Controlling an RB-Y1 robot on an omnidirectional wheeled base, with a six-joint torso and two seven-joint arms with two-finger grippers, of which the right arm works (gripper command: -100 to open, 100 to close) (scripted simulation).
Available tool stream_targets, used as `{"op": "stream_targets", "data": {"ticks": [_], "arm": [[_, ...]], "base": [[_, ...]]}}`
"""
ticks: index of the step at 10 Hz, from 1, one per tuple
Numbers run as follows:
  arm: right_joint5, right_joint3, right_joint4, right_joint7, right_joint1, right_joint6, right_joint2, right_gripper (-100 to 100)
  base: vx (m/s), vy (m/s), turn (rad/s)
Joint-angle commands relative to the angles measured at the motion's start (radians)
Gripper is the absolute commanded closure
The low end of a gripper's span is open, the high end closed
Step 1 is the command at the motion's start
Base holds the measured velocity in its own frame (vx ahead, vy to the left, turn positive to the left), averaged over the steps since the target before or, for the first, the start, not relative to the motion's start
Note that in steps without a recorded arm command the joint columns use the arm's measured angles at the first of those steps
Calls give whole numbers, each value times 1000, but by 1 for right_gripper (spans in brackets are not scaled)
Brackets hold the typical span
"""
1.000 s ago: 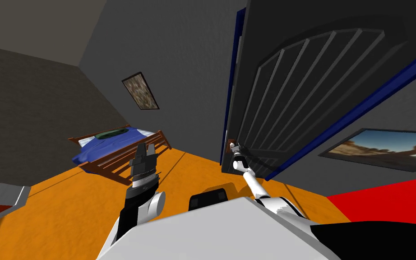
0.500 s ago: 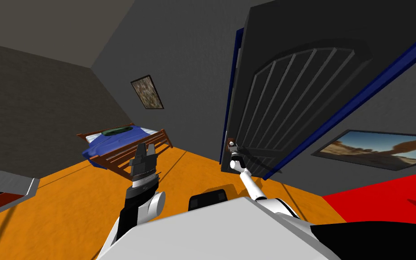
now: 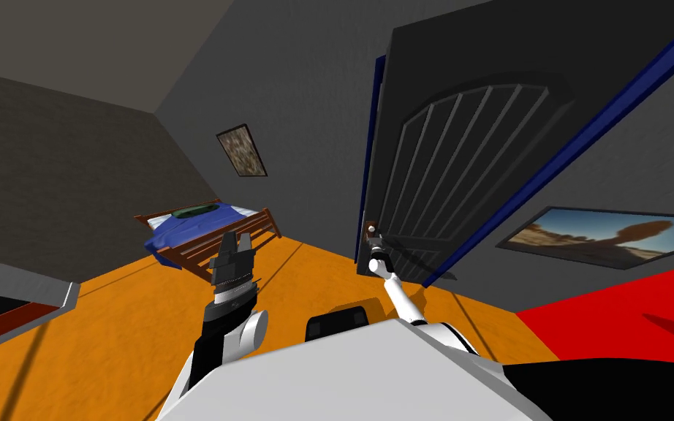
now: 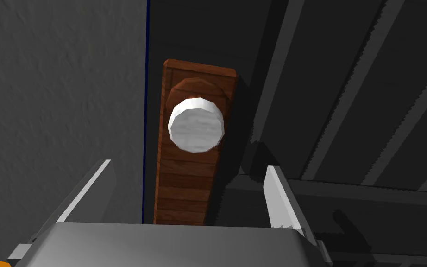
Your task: Pull the door open
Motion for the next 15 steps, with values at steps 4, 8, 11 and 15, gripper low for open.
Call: {"op": "stream_targets", "data": {"ticks": [4,8,11,15], "arm": [[-45,-3,-3,-68,5,4,-10,-100],[-72,-23,10,-129,30,-1,-94,-100],[-71,-22,15,-132,33,-11,-93,100],[-71,-22,15,-132,33,-11,-93,100]], "base": [[-43,-9,42],[201,-17,141],[84,-9,25],[-19,-2,8]]}}
